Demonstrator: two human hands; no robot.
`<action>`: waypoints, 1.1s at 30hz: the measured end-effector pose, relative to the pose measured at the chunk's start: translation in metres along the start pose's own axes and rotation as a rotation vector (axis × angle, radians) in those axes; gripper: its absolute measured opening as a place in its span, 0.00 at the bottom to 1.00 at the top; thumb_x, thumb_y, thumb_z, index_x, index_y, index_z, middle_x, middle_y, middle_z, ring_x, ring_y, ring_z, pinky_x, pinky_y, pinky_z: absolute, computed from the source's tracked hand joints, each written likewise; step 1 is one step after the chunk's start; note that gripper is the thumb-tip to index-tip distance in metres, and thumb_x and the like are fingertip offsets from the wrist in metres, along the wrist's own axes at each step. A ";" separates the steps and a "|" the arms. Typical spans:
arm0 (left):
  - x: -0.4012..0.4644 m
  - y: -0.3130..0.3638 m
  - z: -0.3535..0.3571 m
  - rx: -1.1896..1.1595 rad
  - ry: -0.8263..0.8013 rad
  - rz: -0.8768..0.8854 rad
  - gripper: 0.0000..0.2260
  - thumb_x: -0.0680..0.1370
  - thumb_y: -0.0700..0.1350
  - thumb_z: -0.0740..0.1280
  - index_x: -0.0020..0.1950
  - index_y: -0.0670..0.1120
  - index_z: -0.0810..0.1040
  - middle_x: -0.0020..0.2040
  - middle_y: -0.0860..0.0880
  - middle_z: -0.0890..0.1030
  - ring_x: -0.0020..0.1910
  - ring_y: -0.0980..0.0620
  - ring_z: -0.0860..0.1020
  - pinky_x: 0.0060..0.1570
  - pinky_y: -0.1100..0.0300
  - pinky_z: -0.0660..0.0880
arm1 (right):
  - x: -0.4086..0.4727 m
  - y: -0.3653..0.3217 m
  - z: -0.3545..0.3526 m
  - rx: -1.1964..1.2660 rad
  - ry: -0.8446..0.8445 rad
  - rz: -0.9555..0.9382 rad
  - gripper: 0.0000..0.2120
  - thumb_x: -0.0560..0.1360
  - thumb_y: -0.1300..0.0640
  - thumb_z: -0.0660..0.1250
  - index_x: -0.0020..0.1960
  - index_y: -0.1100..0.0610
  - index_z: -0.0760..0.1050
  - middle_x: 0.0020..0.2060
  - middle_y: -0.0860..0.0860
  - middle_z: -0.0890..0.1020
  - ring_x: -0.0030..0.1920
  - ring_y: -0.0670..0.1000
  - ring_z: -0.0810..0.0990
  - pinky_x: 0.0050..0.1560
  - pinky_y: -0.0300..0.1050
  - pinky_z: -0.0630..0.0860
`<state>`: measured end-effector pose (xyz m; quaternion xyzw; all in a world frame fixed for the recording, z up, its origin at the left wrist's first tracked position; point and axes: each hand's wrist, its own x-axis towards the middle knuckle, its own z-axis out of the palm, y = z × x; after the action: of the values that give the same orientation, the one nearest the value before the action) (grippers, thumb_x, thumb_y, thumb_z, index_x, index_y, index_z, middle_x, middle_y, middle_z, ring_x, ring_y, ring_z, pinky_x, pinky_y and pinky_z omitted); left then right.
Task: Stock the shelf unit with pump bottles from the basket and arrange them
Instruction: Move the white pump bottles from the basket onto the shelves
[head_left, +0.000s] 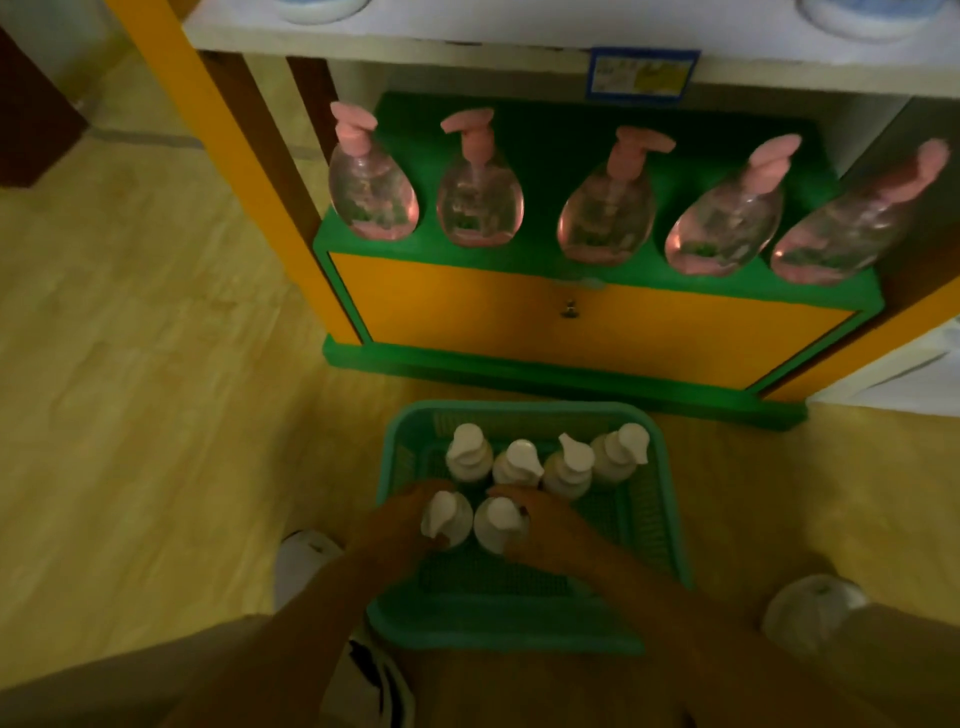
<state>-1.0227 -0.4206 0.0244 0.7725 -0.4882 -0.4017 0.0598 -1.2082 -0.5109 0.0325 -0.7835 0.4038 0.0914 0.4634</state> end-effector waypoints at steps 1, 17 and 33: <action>0.002 -0.002 0.002 -0.010 0.006 -0.001 0.28 0.73 0.51 0.70 0.70 0.54 0.63 0.70 0.49 0.70 0.68 0.48 0.69 0.66 0.53 0.67 | 0.001 0.004 0.002 0.005 0.022 0.003 0.26 0.72 0.54 0.70 0.68 0.50 0.67 0.68 0.50 0.71 0.68 0.51 0.69 0.68 0.48 0.66; -0.041 0.057 -0.104 -0.050 0.002 0.307 0.16 0.67 0.49 0.76 0.53 0.53 0.80 0.47 0.60 0.81 0.43 0.65 0.79 0.42 0.70 0.75 | -0.050 -0.028 -0.071 0.077 0.238 -0.090 0.16 0.68 0.41 0.71 0.48 0.50 0.80 0.42 0.51 0.84 0.42 0.50 0.81 0.45 0.46 0.78; -0.119 0.214 -0.257 -0.832 0.488 0.697 0.10 0.74 0.34 0.67 0.50 0.48 0.80 0.40 0.56 0.86 0.40 0.59 0.83 0.40 0.68 0.78 | -0.124 -0.172 -0.263 0.345 0.872 -0.478 0.05 0.69 0.52 0.74 0.43 0.49 0.80 0.41 0.55 0.83 0.42 0.54 0.82 0.45 0.53 0.79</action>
<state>-1.0235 -0.5128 0.3676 0.5482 -0.4867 -0.3266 0.5965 -1.2271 -0.6116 0.3545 -0.7313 0.3783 -0.4194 0.3824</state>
